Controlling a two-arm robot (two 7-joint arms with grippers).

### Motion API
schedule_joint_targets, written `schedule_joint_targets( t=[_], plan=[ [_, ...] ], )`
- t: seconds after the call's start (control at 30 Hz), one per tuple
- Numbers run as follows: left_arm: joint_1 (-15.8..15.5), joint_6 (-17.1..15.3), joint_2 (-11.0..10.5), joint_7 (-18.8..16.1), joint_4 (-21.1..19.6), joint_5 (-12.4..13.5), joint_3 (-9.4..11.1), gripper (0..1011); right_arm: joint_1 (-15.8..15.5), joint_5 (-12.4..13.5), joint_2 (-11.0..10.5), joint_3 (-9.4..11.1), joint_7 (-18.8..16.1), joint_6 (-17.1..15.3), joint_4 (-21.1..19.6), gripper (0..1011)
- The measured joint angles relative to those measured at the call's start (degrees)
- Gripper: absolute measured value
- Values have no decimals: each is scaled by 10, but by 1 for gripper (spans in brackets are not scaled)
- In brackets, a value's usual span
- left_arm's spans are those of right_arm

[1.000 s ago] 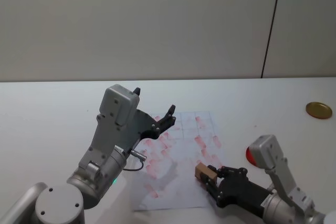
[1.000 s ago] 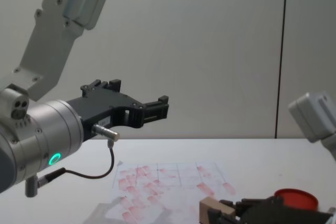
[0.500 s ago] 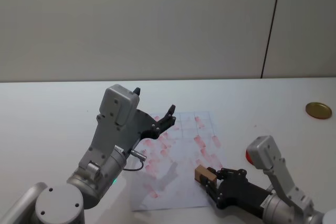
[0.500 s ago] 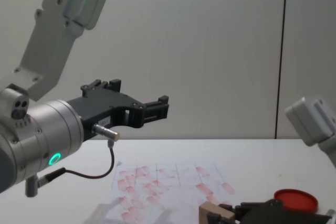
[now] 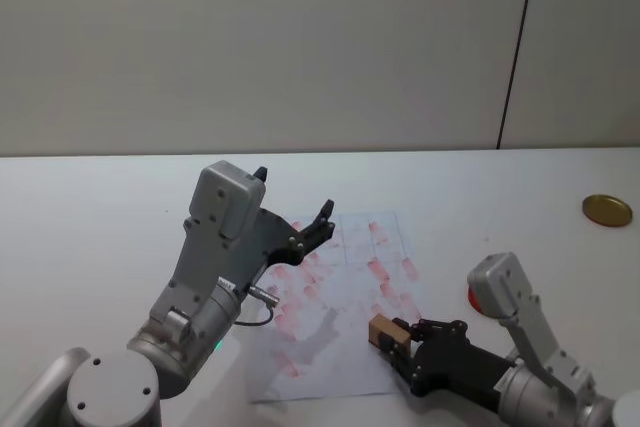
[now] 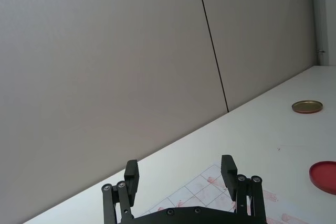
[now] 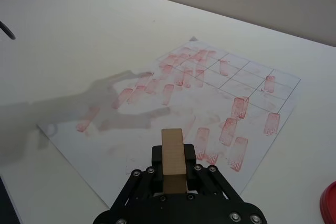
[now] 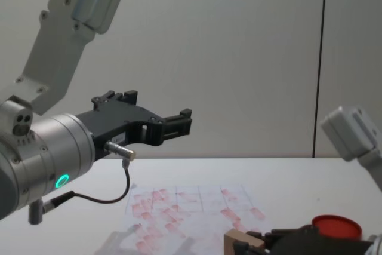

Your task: Use the one hand to pick up the stamp and affix it onto the A4 paper.

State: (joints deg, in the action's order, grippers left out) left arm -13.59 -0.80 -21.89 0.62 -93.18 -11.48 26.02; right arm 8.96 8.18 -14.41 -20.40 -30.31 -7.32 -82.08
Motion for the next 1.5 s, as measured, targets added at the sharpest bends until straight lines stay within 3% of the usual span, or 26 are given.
schedule_joint_targets(
  t=[0.37,0.77,1.1,1.5],
  plan=[
    [0,0,0,0,0,0,0,993,3,22,-5,8,8,2,-32,217],
    [0,0,0,0,0,0,0,993,11,35,-16,28,54,4,-53,217],
    [0,0,0,0,0,0,0,993,17,33,-27,44,93,-2,-43,217],
    [0,0,0,0,0,0,0,993,21,34,-35,57,118,-5,-16,217]
  ],
)
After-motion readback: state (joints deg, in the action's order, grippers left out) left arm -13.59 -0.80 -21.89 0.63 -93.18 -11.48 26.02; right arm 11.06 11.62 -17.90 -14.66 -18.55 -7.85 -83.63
